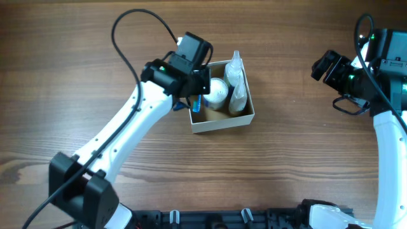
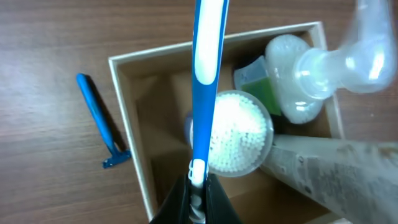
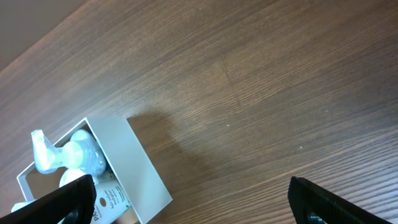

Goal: Pack container

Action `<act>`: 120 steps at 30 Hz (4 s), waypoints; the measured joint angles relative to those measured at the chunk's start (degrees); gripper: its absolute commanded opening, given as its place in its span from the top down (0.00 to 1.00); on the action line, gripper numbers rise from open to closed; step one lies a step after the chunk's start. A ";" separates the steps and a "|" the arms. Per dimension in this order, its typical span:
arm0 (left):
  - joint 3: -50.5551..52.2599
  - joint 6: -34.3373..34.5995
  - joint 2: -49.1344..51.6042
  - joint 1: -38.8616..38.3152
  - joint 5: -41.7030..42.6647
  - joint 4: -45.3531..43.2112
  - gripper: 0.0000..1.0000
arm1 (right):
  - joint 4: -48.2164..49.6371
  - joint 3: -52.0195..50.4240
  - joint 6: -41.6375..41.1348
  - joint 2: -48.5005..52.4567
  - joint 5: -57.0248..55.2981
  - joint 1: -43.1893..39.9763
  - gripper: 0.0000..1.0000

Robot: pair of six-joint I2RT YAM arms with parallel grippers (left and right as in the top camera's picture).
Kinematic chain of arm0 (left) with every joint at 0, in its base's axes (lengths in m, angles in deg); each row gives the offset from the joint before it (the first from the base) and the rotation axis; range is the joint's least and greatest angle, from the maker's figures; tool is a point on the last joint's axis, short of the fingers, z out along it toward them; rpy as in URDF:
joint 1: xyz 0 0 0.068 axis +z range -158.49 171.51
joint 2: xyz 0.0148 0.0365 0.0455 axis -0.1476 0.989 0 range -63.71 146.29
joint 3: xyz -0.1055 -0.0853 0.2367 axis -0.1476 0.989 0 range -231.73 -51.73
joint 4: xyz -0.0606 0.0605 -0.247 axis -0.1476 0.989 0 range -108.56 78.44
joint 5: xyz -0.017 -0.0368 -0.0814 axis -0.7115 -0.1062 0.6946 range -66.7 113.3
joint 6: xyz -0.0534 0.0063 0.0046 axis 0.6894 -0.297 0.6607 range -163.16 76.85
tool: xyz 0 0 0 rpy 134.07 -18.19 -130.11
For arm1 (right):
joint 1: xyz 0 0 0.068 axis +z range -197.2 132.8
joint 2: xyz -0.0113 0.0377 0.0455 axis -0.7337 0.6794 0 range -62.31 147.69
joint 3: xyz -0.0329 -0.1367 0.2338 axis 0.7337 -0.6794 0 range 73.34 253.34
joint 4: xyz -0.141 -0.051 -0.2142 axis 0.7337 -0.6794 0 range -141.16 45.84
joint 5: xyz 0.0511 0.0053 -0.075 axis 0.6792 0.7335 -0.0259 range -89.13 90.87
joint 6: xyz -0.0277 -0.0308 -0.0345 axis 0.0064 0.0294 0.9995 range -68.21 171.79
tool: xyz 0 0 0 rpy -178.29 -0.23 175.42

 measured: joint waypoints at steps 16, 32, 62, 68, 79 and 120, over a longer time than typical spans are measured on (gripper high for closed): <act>0.59 2.89 -0.50 8.50 -4.72 7.67 0.42 | 0.04 0.00 0.00 0.00 0.00 0.00 0.00; 3.48 2.86 21.14 17.86 9.38 -8.72 0.67 | 0.07 0.00 0.00 0.00 0.00 0.00 0.00; -1.20 3.08 10.34 0.66 1.07 1.53 0.63 | 0.20 0.00 0.00 0.00 0.00 0.00 0.00; -1.03 3.30 0.76 0.66 0.92 5.11 0.00 | 0.20 0.00 0.00 0.00 0.00 0.00 0.00; -1.07 3.06 -25.62 5.11 -4.63 11.28 0.00 | 0.15 0.00 0.00 0.00 0.00 0.00 0.00; 76.43 1.99 -96.63 27.04 5.68 -22.47 0.00 | 0.33 -0.46 0.00 -4.48 0.00 0.02 0.00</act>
